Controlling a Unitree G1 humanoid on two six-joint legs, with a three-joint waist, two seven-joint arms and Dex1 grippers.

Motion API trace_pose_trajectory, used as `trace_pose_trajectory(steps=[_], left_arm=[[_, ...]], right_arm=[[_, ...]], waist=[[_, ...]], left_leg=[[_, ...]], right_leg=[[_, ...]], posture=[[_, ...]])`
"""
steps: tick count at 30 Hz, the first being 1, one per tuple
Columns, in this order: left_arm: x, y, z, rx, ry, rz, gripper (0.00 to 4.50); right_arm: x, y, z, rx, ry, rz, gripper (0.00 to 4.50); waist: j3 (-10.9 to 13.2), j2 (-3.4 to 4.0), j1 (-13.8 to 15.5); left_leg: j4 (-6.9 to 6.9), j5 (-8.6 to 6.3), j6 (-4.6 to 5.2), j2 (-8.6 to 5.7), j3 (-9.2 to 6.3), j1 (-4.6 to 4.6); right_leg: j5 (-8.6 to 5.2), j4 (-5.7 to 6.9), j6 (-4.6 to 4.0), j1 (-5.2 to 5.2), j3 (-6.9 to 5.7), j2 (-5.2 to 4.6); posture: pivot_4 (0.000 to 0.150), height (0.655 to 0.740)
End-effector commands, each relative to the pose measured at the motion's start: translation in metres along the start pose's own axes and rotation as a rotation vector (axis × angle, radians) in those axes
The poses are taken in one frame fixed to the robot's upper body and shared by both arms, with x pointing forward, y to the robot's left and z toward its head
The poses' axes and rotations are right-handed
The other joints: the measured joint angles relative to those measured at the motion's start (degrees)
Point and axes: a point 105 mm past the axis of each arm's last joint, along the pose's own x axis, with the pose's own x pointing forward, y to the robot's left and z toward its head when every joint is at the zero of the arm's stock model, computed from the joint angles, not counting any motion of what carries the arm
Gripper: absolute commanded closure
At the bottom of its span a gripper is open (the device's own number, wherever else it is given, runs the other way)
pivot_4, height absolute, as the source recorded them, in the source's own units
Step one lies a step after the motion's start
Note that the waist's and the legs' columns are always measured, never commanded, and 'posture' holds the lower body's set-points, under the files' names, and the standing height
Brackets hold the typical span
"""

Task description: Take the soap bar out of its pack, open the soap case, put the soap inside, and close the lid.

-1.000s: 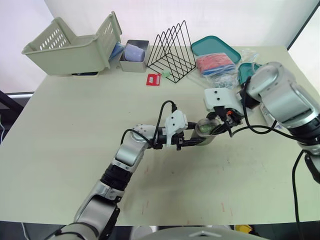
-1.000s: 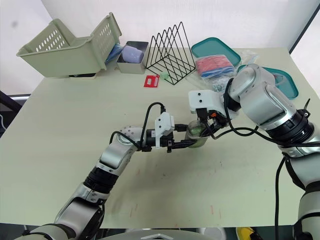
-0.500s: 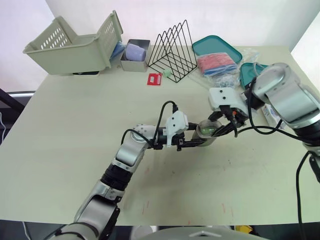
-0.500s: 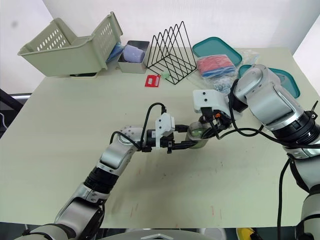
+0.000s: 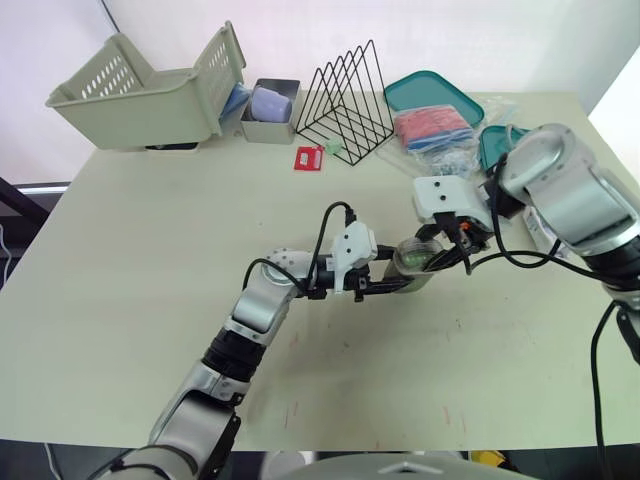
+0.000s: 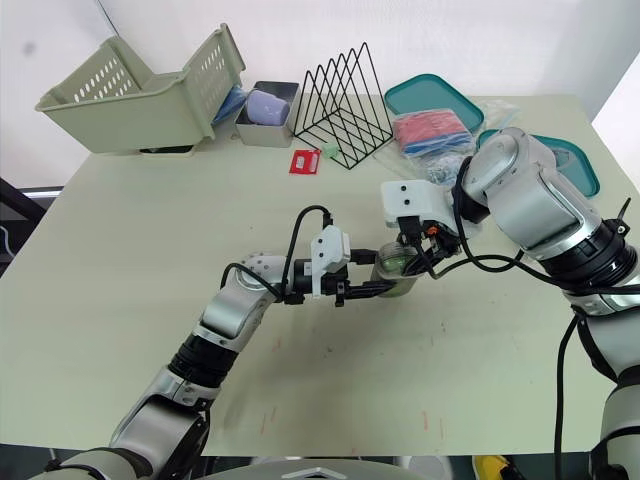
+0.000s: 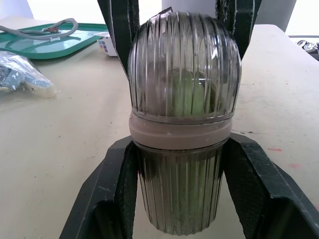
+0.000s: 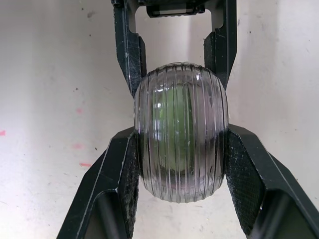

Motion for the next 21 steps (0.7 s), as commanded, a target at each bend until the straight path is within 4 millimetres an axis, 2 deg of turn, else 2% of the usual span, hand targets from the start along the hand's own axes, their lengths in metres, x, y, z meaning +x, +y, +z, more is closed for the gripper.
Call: trace_pose_trajectory(steps=[1, 12, 21], left_arm=[[0.004, -0.005, 0.023, 0.070, -0.073, -0.026, 2.48], [0.004, -0.005, 0.022, 0.068, -0.069, -0.032, 2.48], [0.005, -0.006, 0.023, 0.068, -0.074, -0.035, 2.48]], right_arm=[[-0.002, -0.002, -0.003, -0.015, 0.039, -0.023, 2.69], [-0.015, -0.001, 0.005, -0.002, 0.009, -0.032, 2.69], [-0.012, -0.002, 0.005, 0.019, -0.003, -0.041, 2.69]], waist=[[0.0, 0.00, 0.0], [0.0, 0.00, 0.1], [0.0, 0.00, 0.1]], left_leg=[[0.00, 0.00, 0.00, 0.00, 0.00, 0.00], [0.00, 0.00, 0.00, 0.00, 0.00, -0.01], [0.00, 0.00, 0.00, 0.00, 0.00, -0.02]], right_leg=[[0.00, 0.00, 0.00, 0.00, 0.00, 0.00], [0.00, -0.01, 0.00, 0.00, 0.00, -0.01], [0.00, -0.01, 0.00, 0.00, 0.00, -0.01]], posture=[[0.150, 0.7400], [0.150, 0.7400], [0.150, 0.7400]])
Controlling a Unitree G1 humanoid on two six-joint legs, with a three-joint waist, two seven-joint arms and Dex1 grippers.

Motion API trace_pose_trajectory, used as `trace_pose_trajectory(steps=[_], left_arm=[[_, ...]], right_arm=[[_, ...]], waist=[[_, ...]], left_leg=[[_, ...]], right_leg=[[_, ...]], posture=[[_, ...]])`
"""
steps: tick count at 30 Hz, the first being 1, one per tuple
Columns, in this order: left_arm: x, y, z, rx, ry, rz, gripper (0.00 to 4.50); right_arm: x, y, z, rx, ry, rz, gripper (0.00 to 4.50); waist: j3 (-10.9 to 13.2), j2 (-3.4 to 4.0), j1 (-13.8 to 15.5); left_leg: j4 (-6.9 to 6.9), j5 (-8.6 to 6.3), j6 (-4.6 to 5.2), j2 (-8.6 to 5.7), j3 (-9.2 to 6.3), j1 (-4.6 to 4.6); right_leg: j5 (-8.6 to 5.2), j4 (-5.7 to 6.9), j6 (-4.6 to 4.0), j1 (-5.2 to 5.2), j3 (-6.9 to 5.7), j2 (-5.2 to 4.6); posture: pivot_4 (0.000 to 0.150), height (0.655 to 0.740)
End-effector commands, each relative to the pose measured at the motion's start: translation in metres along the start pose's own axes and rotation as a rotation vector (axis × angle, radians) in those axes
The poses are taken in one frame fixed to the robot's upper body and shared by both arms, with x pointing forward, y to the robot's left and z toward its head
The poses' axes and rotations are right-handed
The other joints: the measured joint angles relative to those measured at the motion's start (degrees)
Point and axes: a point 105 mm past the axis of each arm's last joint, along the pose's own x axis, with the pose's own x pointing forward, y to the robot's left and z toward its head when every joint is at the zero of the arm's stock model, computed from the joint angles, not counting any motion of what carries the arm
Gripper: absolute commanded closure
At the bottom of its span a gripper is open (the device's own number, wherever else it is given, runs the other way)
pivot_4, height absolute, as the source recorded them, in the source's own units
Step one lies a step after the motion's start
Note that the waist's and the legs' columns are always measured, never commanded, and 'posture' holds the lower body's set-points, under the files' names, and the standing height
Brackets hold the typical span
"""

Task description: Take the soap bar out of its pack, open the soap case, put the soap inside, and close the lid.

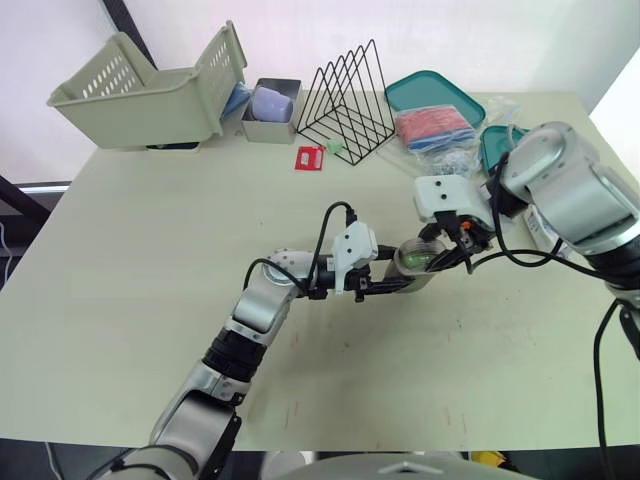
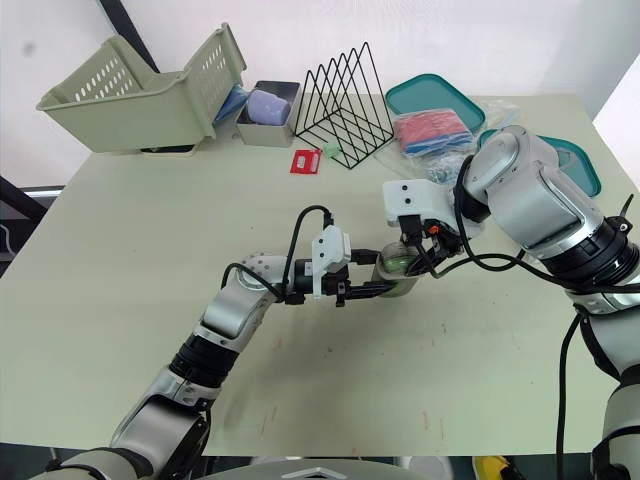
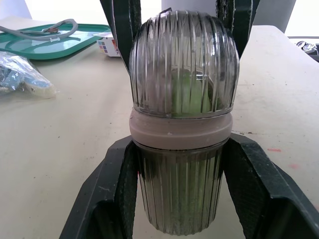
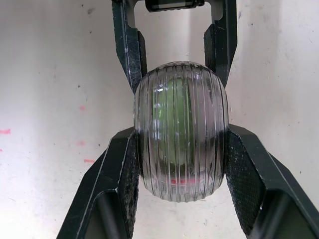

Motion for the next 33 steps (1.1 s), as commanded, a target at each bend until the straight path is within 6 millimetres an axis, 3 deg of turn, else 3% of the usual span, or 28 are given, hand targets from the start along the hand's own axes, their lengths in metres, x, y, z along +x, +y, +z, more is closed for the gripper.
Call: trace_pose_trajectory(steps=[1, 8, 15, 33], left_arm=[[0.004, -0.005, 0.022, 0.068, -0.071, -0.029, 2.48], [0.003, -0.005, 0.020, 0.066, -0.064, -0.026, 2.48], [0.003, -0.004, 0.020, 0.068, -0.063, -0.028, 2.48], [0.003, -0.004, 0.020, 0.069, -0.061, -0.024, 2.48]], right_arm=[[-0.010, -0.004, 0.007, -0.023, -0.014, -0.051, 2.69], [-0.019, -0.002, 0.015, -0.021, -0.043, -0.036, 2.69], [-0.022, -0.006, 0.009, -0.016, -0.022, -0.067, 2.69], [-0.007, 0.005, 0.007, -0.023, -0.017, -0.017, 2.69]], waist=[[0.0, 0.00, 0.0], [0.0, 0.02, 0.0], [0.0, 0.02, 0.0], [0.0, 0.03, 0.0]], left_leg=[[0.00, 0.00, 0.00, 0.00, 0.00, 0.00], [0.00, 0.00, 0.00, 0.00, 0.00, -0.01], [0.00, 0.00, 0.00, -0.01, 0.00, -0.02], [0.00, 0.00, 0.00, -0.01, 0.00, -0.02]], right_leg=[[0.00, 0.00, 0.00, 0.00, 0.00, 0.00], [0.00, 0.00, 0.00, -0.01, 0.00, 0.00], [0.00, -0.01, 0.00, -0.01, 0.00, -0.01], [0.00, 0.00, 0.00, -0.01, 0.00, -0.01]], posture=[[0.150, 0.7400], [0.150, 0.7400], [0.150, 0.7400], [0.150, 0.7400]])
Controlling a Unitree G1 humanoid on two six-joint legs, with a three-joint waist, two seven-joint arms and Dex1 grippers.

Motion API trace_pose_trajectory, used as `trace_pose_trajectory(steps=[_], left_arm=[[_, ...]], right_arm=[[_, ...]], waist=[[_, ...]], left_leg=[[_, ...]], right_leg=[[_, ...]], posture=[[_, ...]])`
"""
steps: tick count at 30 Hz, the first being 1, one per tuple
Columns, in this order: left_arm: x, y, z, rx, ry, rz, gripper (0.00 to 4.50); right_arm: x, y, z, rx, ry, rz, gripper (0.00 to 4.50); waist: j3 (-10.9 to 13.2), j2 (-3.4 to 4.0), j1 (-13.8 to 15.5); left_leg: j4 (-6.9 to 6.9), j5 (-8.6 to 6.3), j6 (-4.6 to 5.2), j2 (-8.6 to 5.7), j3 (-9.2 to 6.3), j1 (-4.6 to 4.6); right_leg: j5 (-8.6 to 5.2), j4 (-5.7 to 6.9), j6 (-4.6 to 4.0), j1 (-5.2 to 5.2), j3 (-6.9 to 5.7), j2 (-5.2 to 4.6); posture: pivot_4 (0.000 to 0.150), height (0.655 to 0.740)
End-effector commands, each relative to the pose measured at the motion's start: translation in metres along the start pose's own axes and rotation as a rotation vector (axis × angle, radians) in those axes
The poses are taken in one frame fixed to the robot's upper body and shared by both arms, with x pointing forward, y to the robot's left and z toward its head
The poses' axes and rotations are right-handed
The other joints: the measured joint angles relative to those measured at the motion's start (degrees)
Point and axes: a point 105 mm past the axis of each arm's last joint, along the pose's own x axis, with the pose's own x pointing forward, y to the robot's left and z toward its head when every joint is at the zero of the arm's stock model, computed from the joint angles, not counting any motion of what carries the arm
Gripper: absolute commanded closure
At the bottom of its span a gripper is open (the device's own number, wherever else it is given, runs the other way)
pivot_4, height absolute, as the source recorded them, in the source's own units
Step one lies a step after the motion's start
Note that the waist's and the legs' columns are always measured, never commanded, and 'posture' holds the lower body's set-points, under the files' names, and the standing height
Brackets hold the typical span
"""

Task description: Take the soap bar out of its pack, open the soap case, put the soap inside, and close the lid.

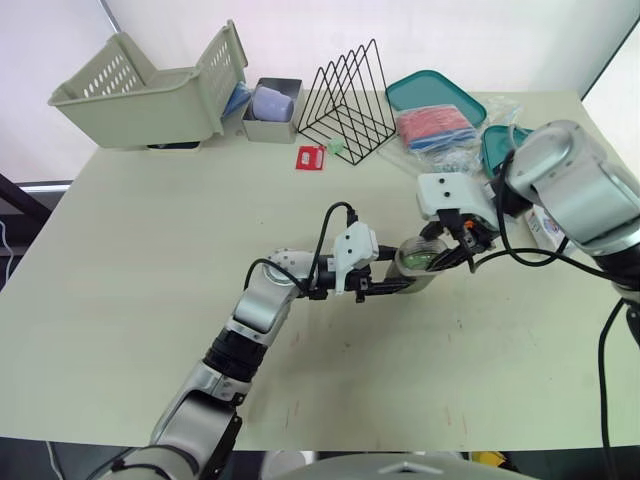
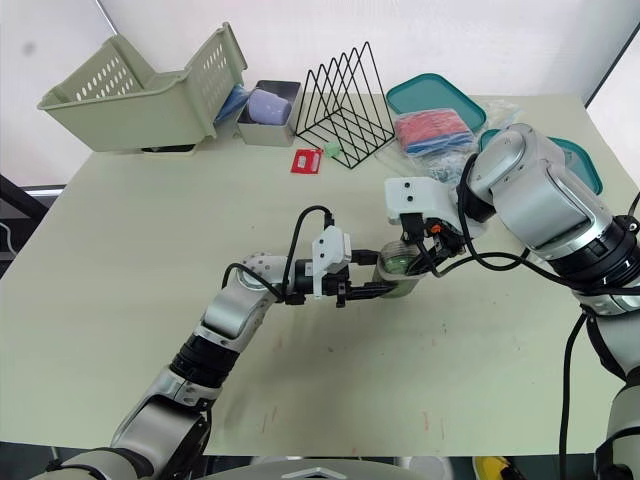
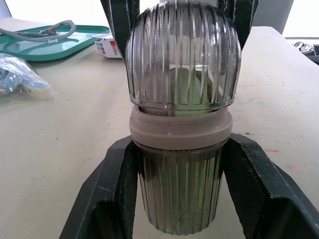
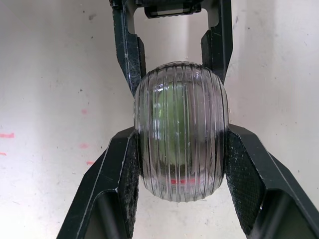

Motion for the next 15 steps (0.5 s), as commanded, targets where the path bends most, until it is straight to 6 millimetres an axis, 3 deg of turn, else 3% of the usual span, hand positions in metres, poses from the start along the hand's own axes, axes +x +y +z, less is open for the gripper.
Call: trace_pose_trajectory(steps=[1, 14, 15], left_arm=[[0.0025, -0.0031, 0.0193, 0.068, -0.056, -0.016, 2.48], [0.0029, -0.0039, 0.0200, 0.067, -0.059, -0.015, 2.48], [0.0026, -0.0040, 0.0198, 0.067, -0.058, -0.016, 2.48]], right_arm=[[-0.0026, 0.0009, 0.0045, -0.027, -0.002, -0.014, 2.69], [0.0002, -0.0009, 0.0009, -0.003, 0.002, -0.008, 2.69], [0.0000, -0.0012, 0.0011, -0.003, 0.001, -0.009, 1.66]], waist=[[0.0, 0.00, 0.0], [0.0, 0.00, 0.0], [0.0, 0.00, 0.0]], left_leg=[[0.00, 0.00, 0.00, 0.00, 0.00, 0.00], [0.00, 0.00, 0.00, 0.00, 0.00, 0.00], [0.00, 0.00, 0.00, 0.00, 0.00, 0.00]], right_leg=[[0.00, 0.00, 0.00, 0.00, 0.00, 0.00], [0.00, 0.00, 0.00, 0.00, 0.00, 0.00], [0.00, 0.00, 0.00, 0.00, 0.00, 0.00]], posture=[[0.150, 0.7400], [0.150, 0.7400], [0.150, 0.7400]])
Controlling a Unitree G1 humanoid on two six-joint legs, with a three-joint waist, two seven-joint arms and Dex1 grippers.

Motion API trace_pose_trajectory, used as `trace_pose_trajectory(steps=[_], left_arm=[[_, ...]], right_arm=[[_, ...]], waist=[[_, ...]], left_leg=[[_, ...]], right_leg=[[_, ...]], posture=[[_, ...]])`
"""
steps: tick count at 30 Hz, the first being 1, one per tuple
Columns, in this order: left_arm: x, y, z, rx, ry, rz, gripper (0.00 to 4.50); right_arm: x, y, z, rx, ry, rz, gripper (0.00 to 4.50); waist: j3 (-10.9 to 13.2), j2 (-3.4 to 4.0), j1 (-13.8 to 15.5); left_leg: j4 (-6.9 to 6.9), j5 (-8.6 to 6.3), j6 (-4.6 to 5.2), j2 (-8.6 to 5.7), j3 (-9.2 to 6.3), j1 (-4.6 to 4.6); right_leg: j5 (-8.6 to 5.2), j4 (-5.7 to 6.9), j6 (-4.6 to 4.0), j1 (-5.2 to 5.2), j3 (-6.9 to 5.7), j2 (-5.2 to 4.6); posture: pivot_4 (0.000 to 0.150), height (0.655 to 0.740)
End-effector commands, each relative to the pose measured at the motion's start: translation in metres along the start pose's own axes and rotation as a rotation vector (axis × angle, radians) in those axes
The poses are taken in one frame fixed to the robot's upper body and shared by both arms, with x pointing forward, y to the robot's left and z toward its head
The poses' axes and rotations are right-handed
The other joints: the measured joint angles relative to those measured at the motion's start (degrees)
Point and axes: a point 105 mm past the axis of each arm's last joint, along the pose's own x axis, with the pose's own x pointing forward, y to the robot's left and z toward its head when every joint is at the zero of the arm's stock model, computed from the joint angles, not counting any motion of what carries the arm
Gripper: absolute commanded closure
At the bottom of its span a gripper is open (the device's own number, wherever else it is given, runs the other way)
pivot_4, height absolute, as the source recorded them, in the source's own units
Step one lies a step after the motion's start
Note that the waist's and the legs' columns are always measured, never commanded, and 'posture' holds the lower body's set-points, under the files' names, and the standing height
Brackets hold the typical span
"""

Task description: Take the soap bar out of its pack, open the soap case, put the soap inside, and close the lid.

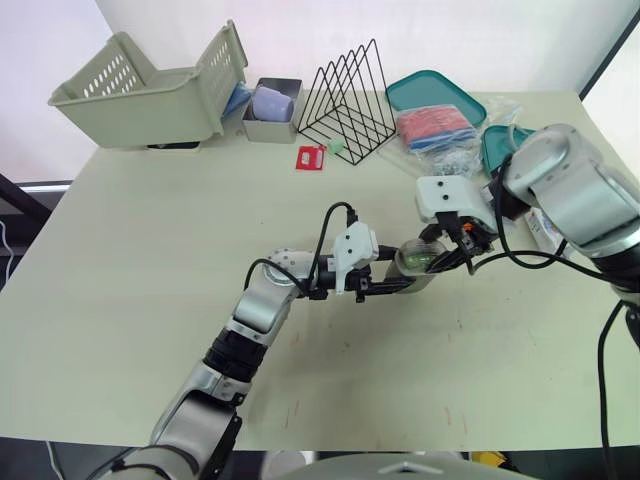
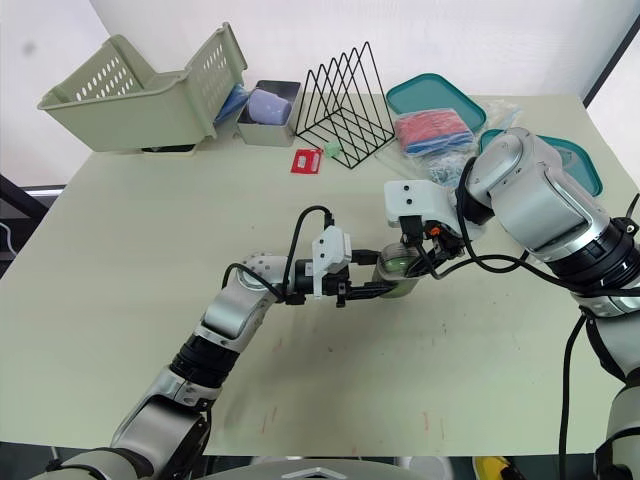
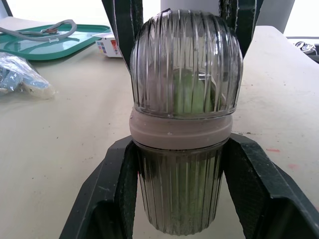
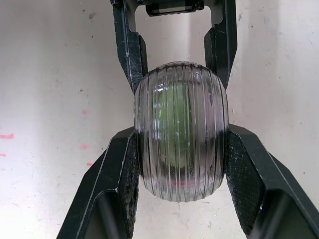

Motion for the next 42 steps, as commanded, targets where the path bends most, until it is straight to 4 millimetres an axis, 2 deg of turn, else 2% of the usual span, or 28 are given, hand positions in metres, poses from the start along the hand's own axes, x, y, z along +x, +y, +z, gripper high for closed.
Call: trace_pose_trajectory(steps=[1, 3, 4, 18, 32, 42], left_arm=[[0.002, -0.004, 0.020, 0.066, -0.059, -0.019, 2.48], [0.002, -0.005, 0.020, 0.065, -0.059, -0.021, 2.48], [0.002, -0.005, 0.020, 0.065, -0.059, -0.021, 2.48], [0.003, -0.005, 0.020, 0.062, -0.061, -0.027, 2.48], [0.003, -0.006, 0.019, 0.060, -0.058, -0.035, 2.48], [0.003, -0.006, 0.019, 0.060, -0.058, -0.039, 2.48]], right_arm=[[-0.003, -0.001, 0.003, -0.009, -0.003, -0.012, 1.27], [-0.004, -0.001, 0.005, -0.016, -0.010, -0.016, 0.23], [-0.005, -0.002, 0.006, -0.019, -0.012, -0.018, 0.11], [-0.011, -0.003, 0.009, -0.028, -0.022, -0.043, 0.11], [-0.024, 0.004, 0.008, -0.031, -0.050, -0.044, 0.11], [-0.051, 0.010, 0.002, 0.009, -0.077, -0.069, 0.11]], waist=[[0.0, 0.00, 0.0], [0.0, 0.00, 0.0], [0.0, 0.00, 0.0], [0.0, 0.00, 0.0], [0.0, 0.00, 0.0], [0.0, 0.02, 0.1]], left_leg=[[0.00, 0.00, 0.00, 0.00, 0.00, 0.00], [0.00, 0.00, 0.00, 0.00, 0.00, 0.00], [0.00, 0.00, 0.00, 0.00, 0.00, 0.00], [0.00, 0.00, 0.00, 0.00, 0.00, 0.00], [0.00, 0.00, 0.00, 0.00, 0.00, -0.01], [0.00, 0.00, 0.00, 0.00, 0.00, -0.01]], right_leg=[[0.00, 0.00, 0.00, 0.00, 0.00, 0.00], [0.00, 0.00, 0.00, 0.00, 0.00, 0.00], [0.00, 0.00, 0.00, 0.00, 0.00, 0.00], [0.00, 0.00, 0.00, 0.00, 0.00, 0.00], [0.00, 0.00, 0.00, 0.00, 0.00, 0.00], [0.00, -0.01, 0.00, 0.00, 0.00, 0.00]], posture=[[0.150, 0.7400], [0.150, 0.7400], [0.150, 0.7400], [0.150, 0.7400], [0.150, 0.7400], [0.150, 0.7400]])
